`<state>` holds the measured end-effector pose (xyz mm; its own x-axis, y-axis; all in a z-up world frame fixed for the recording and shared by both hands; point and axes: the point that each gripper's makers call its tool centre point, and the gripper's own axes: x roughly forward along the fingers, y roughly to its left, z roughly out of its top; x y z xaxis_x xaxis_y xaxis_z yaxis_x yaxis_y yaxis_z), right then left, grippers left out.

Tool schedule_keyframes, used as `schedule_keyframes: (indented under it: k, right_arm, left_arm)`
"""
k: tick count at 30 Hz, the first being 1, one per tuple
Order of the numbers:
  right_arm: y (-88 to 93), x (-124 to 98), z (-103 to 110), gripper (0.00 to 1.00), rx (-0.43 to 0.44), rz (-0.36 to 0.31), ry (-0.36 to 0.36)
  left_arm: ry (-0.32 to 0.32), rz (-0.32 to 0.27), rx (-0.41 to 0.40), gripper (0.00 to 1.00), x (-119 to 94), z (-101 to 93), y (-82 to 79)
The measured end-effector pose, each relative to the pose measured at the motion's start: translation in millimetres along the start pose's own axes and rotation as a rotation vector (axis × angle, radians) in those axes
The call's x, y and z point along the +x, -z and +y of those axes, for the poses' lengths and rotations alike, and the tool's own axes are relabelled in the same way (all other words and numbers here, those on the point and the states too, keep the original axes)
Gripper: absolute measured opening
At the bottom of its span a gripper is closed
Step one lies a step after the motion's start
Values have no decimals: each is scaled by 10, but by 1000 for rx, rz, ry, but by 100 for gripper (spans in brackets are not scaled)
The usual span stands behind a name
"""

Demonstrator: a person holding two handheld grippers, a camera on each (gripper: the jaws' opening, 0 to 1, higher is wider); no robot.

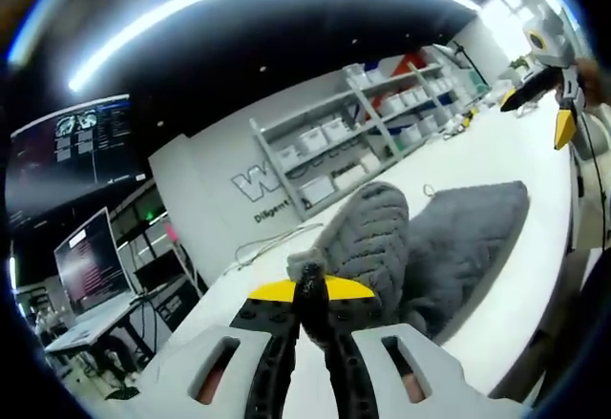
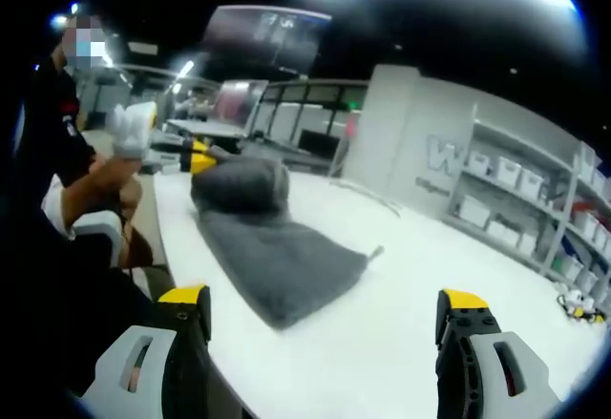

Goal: Open the folded towel by lifting each exposed corner and separating the folded layers until the towel lies flat within the target outline without major curled edges

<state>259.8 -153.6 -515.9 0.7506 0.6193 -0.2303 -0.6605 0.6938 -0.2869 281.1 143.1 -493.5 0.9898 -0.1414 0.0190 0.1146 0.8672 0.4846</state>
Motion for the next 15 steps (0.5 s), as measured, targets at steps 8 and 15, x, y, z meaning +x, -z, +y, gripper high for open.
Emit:
schedule_keyframes:
  k: [8,15]
  right_arm:
    - [39,14,-41,99,-7,14,2]
    - [45,28,-61,99,-11,17,0]
  left_arm:
    - [2,27,-8,7,17,14,104]
    - [-2,45,-20,7,19,38,170]
